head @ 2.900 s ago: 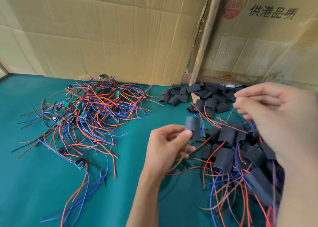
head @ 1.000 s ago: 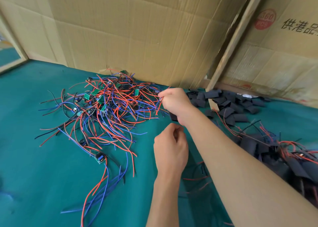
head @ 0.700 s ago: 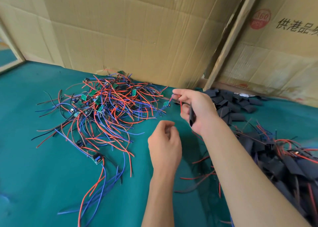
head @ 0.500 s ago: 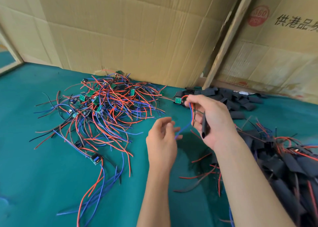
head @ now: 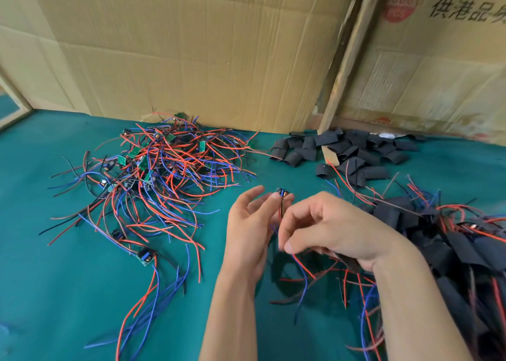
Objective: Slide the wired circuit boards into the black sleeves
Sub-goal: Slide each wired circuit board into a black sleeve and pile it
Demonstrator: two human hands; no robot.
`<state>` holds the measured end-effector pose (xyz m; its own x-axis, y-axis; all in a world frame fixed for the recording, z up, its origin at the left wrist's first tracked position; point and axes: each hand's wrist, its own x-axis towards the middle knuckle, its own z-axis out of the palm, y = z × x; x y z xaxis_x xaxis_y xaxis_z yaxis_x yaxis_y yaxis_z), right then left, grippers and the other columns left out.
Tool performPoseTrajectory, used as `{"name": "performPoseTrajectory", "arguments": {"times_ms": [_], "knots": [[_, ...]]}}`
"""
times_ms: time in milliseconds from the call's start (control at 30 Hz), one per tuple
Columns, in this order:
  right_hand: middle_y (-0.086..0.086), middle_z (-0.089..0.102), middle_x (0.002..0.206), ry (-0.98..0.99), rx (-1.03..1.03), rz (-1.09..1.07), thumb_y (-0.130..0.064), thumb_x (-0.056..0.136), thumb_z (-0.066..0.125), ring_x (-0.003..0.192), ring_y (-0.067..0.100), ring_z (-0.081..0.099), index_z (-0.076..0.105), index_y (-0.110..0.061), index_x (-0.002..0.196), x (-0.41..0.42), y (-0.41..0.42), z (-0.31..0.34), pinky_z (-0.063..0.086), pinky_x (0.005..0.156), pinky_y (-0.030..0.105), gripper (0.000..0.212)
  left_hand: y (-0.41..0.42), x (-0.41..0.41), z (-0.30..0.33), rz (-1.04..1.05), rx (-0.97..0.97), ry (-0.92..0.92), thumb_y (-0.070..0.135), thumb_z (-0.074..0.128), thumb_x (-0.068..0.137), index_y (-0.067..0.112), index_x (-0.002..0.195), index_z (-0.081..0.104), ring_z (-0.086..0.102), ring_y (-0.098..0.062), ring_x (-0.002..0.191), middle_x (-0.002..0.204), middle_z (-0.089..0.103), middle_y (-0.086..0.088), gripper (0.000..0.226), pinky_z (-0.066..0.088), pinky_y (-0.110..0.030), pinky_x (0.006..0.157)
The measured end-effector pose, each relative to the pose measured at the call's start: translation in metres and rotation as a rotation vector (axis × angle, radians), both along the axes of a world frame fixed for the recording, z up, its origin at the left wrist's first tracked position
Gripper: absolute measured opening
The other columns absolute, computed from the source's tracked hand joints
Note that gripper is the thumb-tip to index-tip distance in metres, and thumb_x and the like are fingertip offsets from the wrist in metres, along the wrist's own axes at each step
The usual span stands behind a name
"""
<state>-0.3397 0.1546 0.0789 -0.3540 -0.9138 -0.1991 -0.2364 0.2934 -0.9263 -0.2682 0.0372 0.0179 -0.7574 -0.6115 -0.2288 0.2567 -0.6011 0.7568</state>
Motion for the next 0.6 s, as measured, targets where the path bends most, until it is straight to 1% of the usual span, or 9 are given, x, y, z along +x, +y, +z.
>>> {"name": "performPoseTrajectory", "arguments": {"times_ms": [100, 167, 233, 300, 367, 400, 433, 533, 600], "knots": [[-0.011, 0.059, 0.054, 0.000, 0.024, 0.051, 0.003, 0.080, 0.071, 0.043, 0.001, 0.040, 0.077, -0.003, 0.080, -0.002, 0.004, 0.000, 0.030, 0.041, 0.008, 0.008, -0.001, 0.002, -0.002, -0.062, 0.032, 0.000, -0.003, 0.060, 0.095, -0.003, 0.130, 0.050, 0.074, -0.026, 0.093, 0.105, 0.074, -0.025, 0.036, 0.057, -0.041, 0.095], [-0.013, 0.059, 0.053, -0.016, 0.036, 0.055, 0.008, 0.085, 0.066, 0.042, 0.001, 0.040, 0.076, -0.002, 0.082, -0.004, 0.008, 0.001, 0.030, 0.041, 0.007, 0.015, -0.003, 0.004, -0.001, -0.087, 0.093, 0.041, -0.006, 0.060, 0.093, -0.006, 0.128, 0.053, 0.075, -0.023, 0.091, 0.106, 0.073, -0.026, 0.036, 0.055, -0.038, 0.096], [-0.009, 0.064, 0.057, -0.050, 0.021, 0.049, 0.003, 0.082, 0.069, 0.043, 0.001, 0.040, 0.077, -0.005, 0.081, -0.003, 0.010, 0.003, 0.029, 0.041, 0.008, 0.011, -0.006, 0.005, -0.001, -0.068, 0.152, 0.085, -0.009, 0.058, 0.092, -0.007, 0.126, 0.055, 0.075, -0.021, 0.086, 0.109, 0.072, -0.027, 0.035, 0.056, -0.032, 0.091], [0.005, 0.071, 0.069, -0.071, 0.002, 0.032, -0.005, 0.073, 0.071, 0.046, 0.004, 0.043, 0.077, -0.012, 0.077, -0.003, 0.013, 0.004, 0.032, 0.042, 0.010, 0.010, -0.008, 0.005, -0.001, -0.020, 0.205, 0.115, -0.012, 0.056, 0.091, -0.006, 0.125, 0.056, 0.074, -0.020, 0.081, 0.109, 0.071, -0.027, 0.034, 0.060, -0.026, 0.082], [0.014, 0.073, 0.077, -0.076, -0.016, 0.023, -0.008, 0.070, 0.072, 0.058, 0.014, 0.050, 0.077, -0.015, 0.077, -0.003, 0.015, 0.003, 0.037, 0.052, 0.019, 0.011, -0.010, 0.005, -0.003, 0.022, 0.255, 0.142, -0.015, 0.054, 0.090, -0.006, 0.124, 0.058, 0.075, -0.020, 0.083, 0.108, 0.071, -0.027, 0.035, 0.060, -0.022, 0.075], [0.016, 0.073, 0.078, -0.089, -0.028, 0.029, -0.007, 0.069, 0.072, 0.065, 0.020, 0.053, 0.076, -0.015, 0.077, -0.005, 0.017, 0.003, 0.037, 0.059, 0.023, 0.012, -0.011, 0.005, -0.003, 0.035, 0.269, 0.152, -0.015, 0.053, 0.090, -0.006, 0.123, 0.058, 0.075, -0.021, 0.086, 0.107, 0.072, -0.026, 0.035, 0.060, -0.021, 0.074], [0.016, 0.073, 0.078, -0.113, -0.042, 0.048, -0.005, 0.070, 0.072, 0.067, 0.022, 0.055, 0.076, -0.014, 0.078, -0.007, 0.020, 0.004, 0.038, 0.060, 0.024, 0.013, -0.012, 0.005, -0.004, 0.045, 0.280, 0.157, -0.016, 0.053, 0.090, -0.005, 0.123, 0.059, 0.075, -0.021, 0.087, 0.105, 0.073, -0.025, 0.035, 0.059, -0.021, 0.074], [0.012, 0.070, 0.075, -0.222, -0.134, 0.184, 0.002, 0.072, 0.070, 0.066, 0.013, 0.064, 0.075, -0.013, 0.084, -0.012, 0.033, 0.008, 0.046, 0.060, 0.014, 0.020, -0.014, 0.005, -0.006, 0.071, 0.293, 0.155, -0.018, 0.049, 0.089, -0.005, 0.120, 0.060, 0.075, -0.021, 0.087, 0.099, 0.074, -0.023, 0.036, 0.060, -0.022, 0.074], [0.008, 0.069, 0.075, -0.319, -0.273, 0.299, 0.003, 0.072, 0.068, 0.063, 0.010, 0.063, 0.072, -0.011, 0.092, -0.012, 0.040, 0.014, 0.046, 0.058, 0.013, 0.025, -0.014, 0.005, -0.007, 0.064, 0.288, 0.159, -0.019, 0.047, 0.089, -0.004, 0.116, 0.062, 0.075, -0.021, 0.082, 0.095, 0.074, -0.021, 0.034, 0.060, -0.023, 0.072]]}}
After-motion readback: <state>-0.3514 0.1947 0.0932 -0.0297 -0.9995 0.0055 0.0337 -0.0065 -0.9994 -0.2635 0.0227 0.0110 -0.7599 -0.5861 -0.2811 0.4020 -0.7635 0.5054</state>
